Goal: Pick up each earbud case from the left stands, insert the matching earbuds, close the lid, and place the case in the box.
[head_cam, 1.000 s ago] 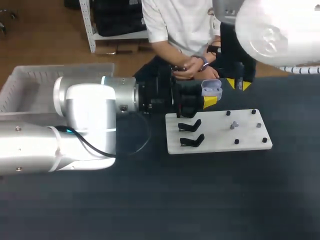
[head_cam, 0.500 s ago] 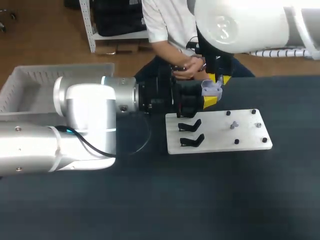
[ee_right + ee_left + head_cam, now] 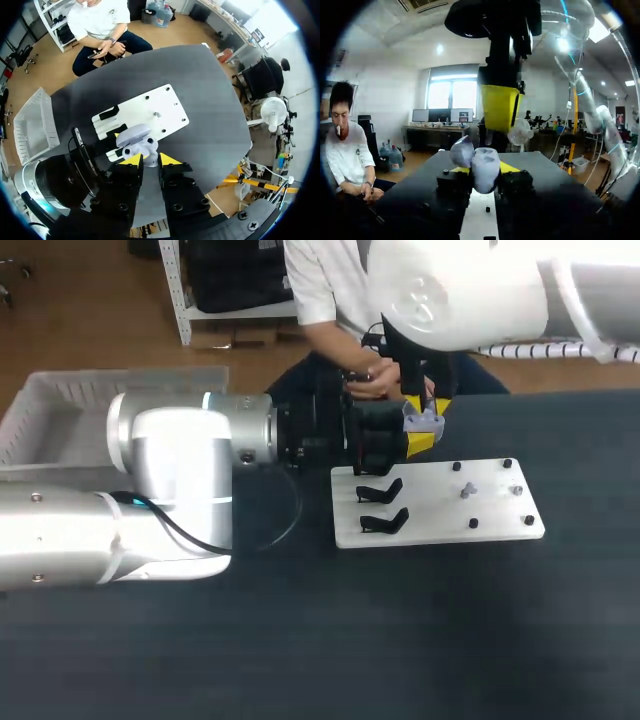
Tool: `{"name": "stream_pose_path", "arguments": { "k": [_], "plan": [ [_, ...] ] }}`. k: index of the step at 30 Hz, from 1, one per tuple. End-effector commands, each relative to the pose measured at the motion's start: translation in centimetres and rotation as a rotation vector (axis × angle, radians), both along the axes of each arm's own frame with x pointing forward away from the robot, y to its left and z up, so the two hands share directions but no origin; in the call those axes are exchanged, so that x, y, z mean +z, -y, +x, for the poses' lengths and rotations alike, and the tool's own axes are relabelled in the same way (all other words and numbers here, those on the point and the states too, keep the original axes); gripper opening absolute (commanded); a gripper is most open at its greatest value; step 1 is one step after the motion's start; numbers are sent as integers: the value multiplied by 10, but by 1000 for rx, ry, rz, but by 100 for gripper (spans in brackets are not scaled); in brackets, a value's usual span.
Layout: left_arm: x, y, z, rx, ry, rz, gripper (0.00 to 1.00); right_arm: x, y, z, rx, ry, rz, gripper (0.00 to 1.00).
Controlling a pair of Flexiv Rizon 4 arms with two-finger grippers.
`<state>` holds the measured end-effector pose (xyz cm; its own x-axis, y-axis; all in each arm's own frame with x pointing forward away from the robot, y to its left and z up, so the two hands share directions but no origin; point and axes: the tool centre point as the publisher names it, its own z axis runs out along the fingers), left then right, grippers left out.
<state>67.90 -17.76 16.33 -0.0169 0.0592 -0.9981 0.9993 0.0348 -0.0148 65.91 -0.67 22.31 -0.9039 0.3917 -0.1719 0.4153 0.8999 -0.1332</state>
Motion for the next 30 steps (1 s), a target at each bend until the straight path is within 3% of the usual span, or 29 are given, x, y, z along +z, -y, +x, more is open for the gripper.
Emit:
{"name": "stream_pose_path", "arguments": {
  "k": [1,30],
  "plan": [
    [-1,0,-1,6,5,-7,0,-1,-2,3,-2,-8,-3,0],
    [-1,0,-1,6,5,-7,0,-9,0,8,-9,-20,-12,0]
  ]
}}
